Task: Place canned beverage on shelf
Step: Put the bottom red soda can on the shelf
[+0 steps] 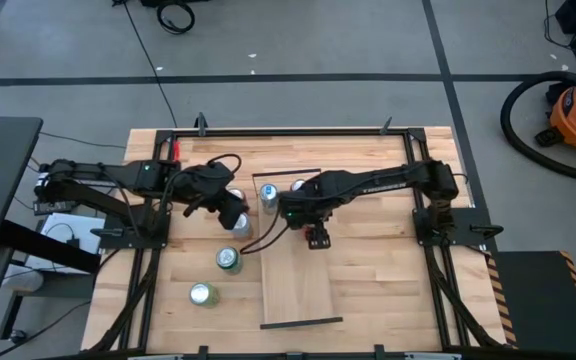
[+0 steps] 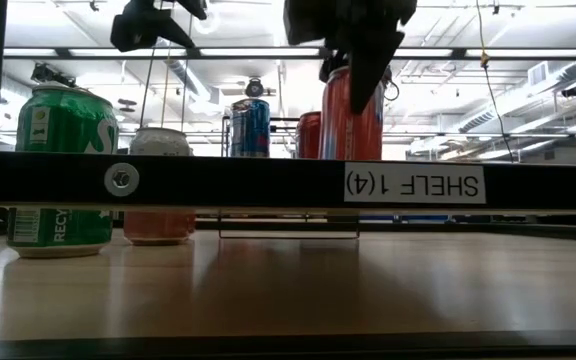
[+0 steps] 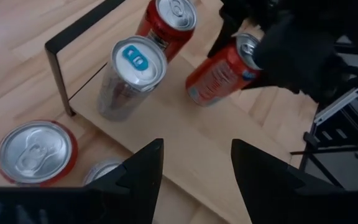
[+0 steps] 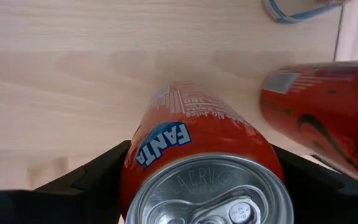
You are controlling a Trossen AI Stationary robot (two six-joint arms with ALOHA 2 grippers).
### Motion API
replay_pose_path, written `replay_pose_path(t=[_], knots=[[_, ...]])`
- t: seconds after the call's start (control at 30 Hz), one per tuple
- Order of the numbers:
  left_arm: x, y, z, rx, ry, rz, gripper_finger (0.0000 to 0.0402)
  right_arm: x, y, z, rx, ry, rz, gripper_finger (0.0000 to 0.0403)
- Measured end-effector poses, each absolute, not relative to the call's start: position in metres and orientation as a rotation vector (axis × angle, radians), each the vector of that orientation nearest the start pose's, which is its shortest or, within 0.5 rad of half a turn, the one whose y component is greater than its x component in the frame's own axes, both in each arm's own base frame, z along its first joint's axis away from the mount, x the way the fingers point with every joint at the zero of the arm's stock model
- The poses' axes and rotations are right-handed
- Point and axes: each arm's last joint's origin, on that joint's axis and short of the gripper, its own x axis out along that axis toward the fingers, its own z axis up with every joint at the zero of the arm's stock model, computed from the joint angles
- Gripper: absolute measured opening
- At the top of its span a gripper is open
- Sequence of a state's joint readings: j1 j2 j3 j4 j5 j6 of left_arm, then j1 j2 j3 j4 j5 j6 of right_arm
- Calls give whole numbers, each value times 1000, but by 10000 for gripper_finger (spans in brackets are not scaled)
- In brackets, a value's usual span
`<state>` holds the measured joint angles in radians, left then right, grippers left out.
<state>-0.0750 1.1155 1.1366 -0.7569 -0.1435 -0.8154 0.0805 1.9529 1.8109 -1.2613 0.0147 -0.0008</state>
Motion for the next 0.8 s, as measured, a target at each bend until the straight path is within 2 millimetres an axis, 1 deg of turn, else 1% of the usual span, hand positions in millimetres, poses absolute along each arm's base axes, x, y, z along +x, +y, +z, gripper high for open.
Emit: replay_pose_path(t=[0.13,0.33,0.43,0.6,0.8], knots=[[210,-12,341,-692,690,370,199,387,25,275,-61,1410,43,323],[195,-11,341,-678,746,394,199,389,17,275,-80,1390,-4,323],[190,-10,340,-670,780,408,199,391,13,272,-68,1367,-7,323],[186,-10,337,-660,834,424,199,391,10,270,-62,1374,-14,323],[186,-10,337,-660,836,424,199,393,7,270,-59,1352,-5,323]])
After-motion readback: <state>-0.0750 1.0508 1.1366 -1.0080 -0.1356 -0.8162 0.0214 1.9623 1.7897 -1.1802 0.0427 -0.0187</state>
